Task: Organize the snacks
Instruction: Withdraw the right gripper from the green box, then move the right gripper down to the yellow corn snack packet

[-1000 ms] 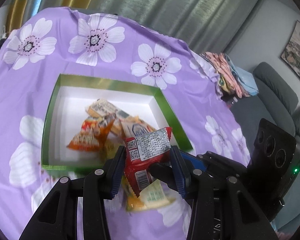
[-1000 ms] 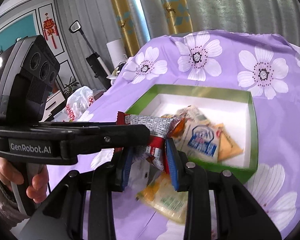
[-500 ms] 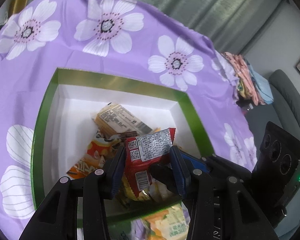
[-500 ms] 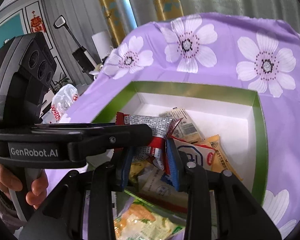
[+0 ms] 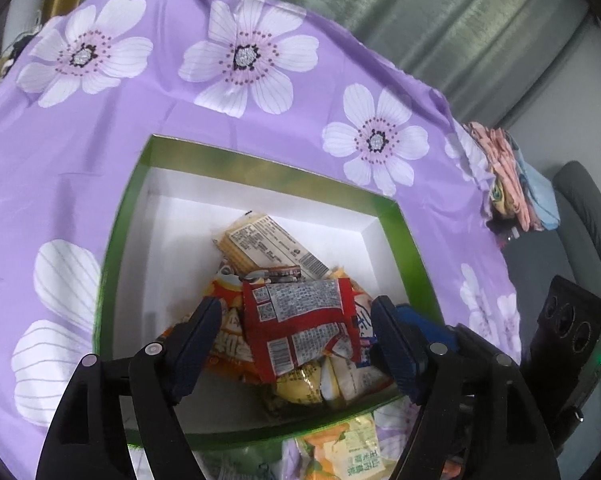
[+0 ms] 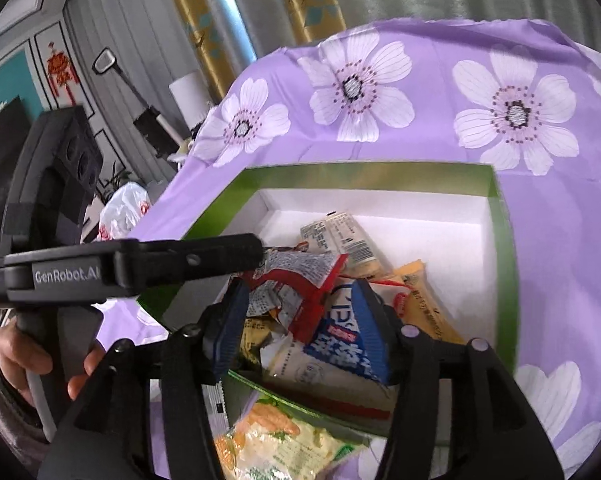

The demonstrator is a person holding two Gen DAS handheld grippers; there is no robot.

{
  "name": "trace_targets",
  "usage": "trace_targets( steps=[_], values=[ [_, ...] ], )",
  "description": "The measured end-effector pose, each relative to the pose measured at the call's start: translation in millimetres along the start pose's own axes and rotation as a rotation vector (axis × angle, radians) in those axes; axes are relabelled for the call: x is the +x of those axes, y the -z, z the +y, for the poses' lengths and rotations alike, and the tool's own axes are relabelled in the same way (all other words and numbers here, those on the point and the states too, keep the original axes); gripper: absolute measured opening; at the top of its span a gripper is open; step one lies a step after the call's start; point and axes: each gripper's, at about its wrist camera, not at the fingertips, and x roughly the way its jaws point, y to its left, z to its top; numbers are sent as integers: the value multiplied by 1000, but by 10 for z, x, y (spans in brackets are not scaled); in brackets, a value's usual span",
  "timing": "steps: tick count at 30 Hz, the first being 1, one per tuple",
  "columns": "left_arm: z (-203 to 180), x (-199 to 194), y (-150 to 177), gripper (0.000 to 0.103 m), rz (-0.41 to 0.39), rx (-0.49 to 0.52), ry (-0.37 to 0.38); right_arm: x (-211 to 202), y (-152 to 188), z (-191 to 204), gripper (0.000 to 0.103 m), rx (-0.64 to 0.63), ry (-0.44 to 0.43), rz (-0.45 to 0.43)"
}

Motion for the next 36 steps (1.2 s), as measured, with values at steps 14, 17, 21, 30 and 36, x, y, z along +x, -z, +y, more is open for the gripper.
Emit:
trace_targets(
  steps=[14,17,21,30,36],
  values=[
    [-113,-493,395,78,-4,61,-131,-553,335,43,71,-6,53,-5],
    [-94,-583,557,78,6,53,-134,-664,451,83,72,-20,73,4],
    [-74,-686,758,78,15,43,-152,-806,623,143,72,-27,102,11],
    [-127,-724,1142,78,70,37,-143,-995,923,243,72,-27,146,31],
    [-224,-721,1279,78,97,48,-127,-1049,996,324,73,-43,141,38]
  ],
)
